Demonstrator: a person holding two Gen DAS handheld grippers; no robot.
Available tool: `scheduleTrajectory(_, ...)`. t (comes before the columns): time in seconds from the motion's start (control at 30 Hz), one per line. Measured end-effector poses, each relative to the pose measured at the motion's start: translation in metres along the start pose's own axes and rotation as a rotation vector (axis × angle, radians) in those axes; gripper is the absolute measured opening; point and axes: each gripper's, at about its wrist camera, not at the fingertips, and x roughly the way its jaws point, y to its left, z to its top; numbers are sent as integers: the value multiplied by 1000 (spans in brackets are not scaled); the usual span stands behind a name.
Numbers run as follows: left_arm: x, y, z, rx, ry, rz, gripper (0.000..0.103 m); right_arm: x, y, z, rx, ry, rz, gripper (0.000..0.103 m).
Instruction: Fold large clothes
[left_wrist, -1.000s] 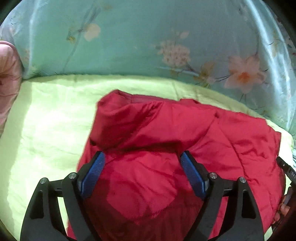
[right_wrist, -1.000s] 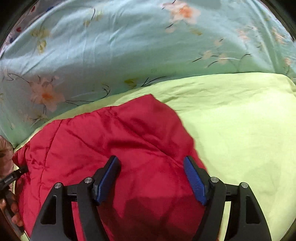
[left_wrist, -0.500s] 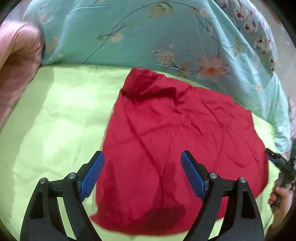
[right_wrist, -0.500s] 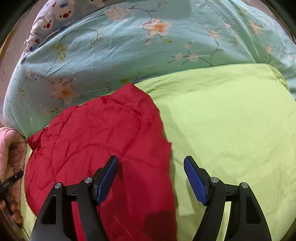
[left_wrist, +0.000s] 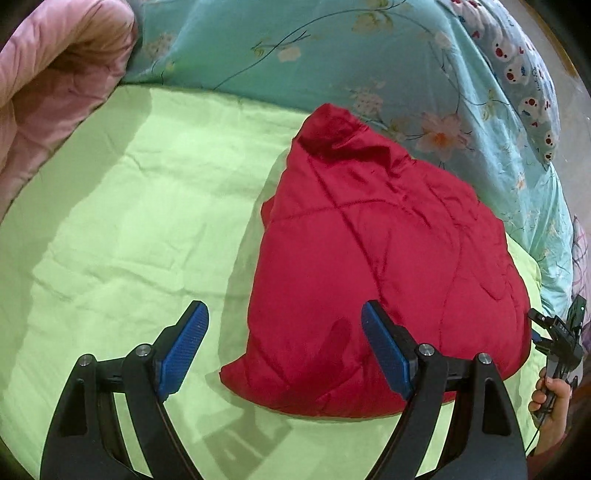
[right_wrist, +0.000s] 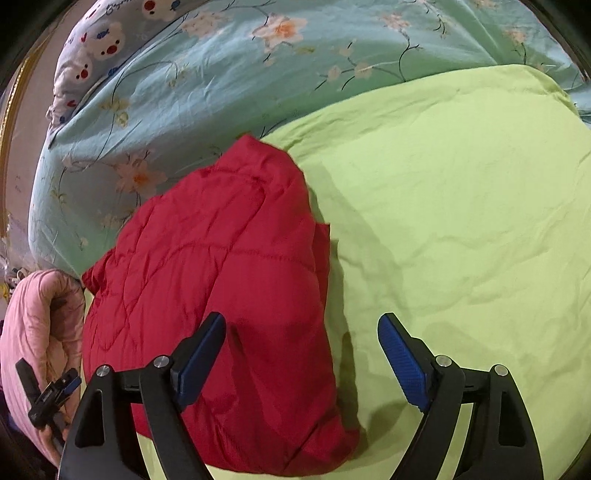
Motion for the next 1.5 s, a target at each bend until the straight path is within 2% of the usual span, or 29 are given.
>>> scheduleTrajectory(0.13,11,10,-1,-45,31,-71,86,1,2,-5,-10,23,11,87)
scheduleTrajectory(0.3,22,21,-4,-84,58,-113,86,0,4,-7,-9,34,27,87)
scheduleTrajectory(0.6,35,21,-3,-95,93,-174,89,14,9,-8,-13,68,45,88)
scheduleTrajectory(0.87,52,20,2,-118,113,-194,103,29,3,-8,15,107,89,95)
scheduleTrajectory(0.9,54,20,3,-120,119,-203,103,32,1,-8,45,208,75,97)
scheduleTrajectory(0.93,57,20,3,-125,127,-216,103,33,0,-7,47,213,82,98)
scheduleTrajectory(1.1,76,20,6,-175,183,-299,103,48,-8,-5,79,262,129,103)
scheduleTrajectory(1.5,104,22,9,-258,235,-440,103,83,1,-2,108,380,315,103)
